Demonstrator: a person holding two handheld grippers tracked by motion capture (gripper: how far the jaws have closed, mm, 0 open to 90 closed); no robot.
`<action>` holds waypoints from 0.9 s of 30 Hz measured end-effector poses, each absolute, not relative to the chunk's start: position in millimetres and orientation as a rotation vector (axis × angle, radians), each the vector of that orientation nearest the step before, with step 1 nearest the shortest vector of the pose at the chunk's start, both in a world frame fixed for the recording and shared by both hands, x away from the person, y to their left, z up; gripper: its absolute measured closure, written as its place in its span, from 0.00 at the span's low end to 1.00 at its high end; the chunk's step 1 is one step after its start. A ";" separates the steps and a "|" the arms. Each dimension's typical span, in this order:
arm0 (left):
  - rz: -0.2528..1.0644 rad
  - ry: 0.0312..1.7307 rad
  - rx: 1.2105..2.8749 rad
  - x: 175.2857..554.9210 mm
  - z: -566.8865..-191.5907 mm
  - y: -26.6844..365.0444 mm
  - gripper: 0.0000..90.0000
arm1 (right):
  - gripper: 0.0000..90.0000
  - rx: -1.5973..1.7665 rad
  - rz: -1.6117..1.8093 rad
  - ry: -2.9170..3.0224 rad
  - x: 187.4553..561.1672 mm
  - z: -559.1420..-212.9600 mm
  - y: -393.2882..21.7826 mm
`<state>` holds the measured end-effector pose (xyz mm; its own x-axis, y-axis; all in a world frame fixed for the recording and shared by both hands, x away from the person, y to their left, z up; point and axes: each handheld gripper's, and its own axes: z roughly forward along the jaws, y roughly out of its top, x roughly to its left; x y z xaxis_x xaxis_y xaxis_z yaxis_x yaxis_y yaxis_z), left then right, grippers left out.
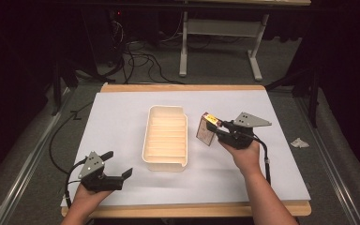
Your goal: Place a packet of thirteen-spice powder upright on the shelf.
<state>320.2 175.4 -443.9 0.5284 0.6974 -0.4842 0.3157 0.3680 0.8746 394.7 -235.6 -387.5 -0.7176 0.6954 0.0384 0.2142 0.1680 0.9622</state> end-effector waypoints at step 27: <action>0.331 1.036 1.217 319.9 -442.2 177.7 0.05 | 0.76 0.630 1.723 2.159 381.6 -372.1 -188.2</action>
